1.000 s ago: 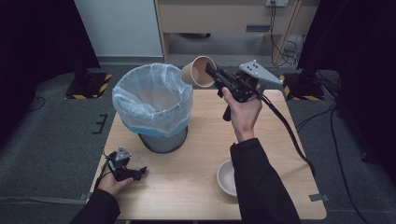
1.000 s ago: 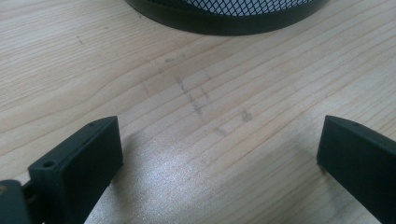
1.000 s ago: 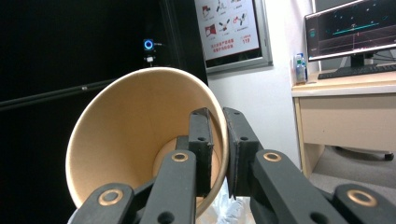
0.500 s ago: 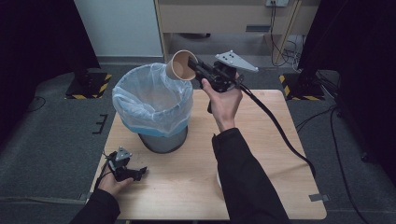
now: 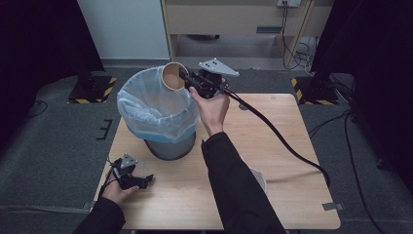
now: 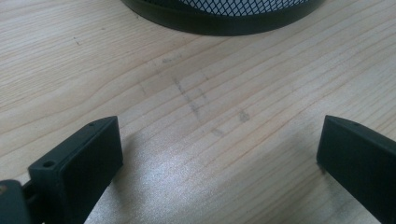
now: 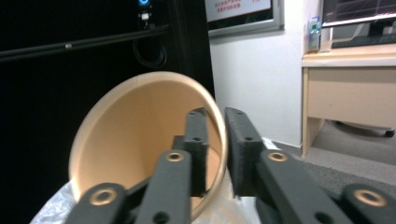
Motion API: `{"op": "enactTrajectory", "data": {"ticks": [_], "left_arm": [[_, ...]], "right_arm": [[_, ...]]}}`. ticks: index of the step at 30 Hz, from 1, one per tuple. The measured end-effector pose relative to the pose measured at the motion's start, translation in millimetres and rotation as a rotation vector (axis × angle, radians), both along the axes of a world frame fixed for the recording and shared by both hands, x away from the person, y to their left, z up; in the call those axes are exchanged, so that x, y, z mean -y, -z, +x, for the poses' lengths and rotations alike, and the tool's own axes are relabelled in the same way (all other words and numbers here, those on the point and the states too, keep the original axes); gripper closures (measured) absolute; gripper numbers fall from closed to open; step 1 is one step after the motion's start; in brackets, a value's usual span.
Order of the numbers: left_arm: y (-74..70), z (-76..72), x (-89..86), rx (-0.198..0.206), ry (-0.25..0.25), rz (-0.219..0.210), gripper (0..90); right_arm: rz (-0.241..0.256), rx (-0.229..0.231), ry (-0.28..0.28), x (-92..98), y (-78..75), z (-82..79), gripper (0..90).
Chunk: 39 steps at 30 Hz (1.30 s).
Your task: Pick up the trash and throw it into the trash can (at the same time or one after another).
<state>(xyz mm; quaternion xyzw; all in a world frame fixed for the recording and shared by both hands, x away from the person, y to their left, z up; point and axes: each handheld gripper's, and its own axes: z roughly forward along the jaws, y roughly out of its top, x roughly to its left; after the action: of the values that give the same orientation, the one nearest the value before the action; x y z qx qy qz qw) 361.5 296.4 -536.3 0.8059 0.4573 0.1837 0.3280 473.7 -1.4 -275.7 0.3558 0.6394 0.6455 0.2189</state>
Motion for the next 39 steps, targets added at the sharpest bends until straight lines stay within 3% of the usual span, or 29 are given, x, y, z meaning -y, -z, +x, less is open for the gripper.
{"op": "enactTrajectory", "data": {"ticks": [3,7,9,12,16,20,24,30,39], "left_arm": [[0.0,0.0,0.0,0.0,0.0,0.0,0.0],[0.0,0.0,0.0,0.0,0.001,0.0,0.0],[0.0,0.0,0.0,0.0,0.001,0.0,0.0],[0.0,-0.1,0.2,0.001,0.0,0.0,0.0],[0.2,-0.3,0.6,0.002,-0.002,-0.001,0.0],[0.2,-0.3,0.7,0.002,-0.003,-0.001,0.0],[0.1,-0.5,0.9,0.001,-0.004,0.001,0.0],[0.1,-0.7,1.2,0.001,-0.006,0.001,0.0],[0.1,-0.9,1.5,0.001,-0.008,0.001,0.0]], "right_arm": [[-0.003,-0.022,-0.027,-4.3,5.1,5.4,65.8],[-0.069,0.008,-0.014,2.4,1.3,4.4,55.8],[-0.076,0.03,-0.004,12.1,-7.8,0.0,53.0],[-0.014,0.043,0.008,36.0,-21.2,-7.6,47.8],[-0.046,0.056,0.045,77.5,-27.9,-18.6,44.7],[-0.048,0.054,0.072,122.2,-20.6,-33.1,44.7],[-0.058,0.031,0.09,160.2,-0.8,-50.6,44.7],[-0.086,-0.051,0.095,200.9,53.8,-80.0,46.1],[-0.112,-0.184,0.082,222.2,120.5,-118.1,47.2]]}}
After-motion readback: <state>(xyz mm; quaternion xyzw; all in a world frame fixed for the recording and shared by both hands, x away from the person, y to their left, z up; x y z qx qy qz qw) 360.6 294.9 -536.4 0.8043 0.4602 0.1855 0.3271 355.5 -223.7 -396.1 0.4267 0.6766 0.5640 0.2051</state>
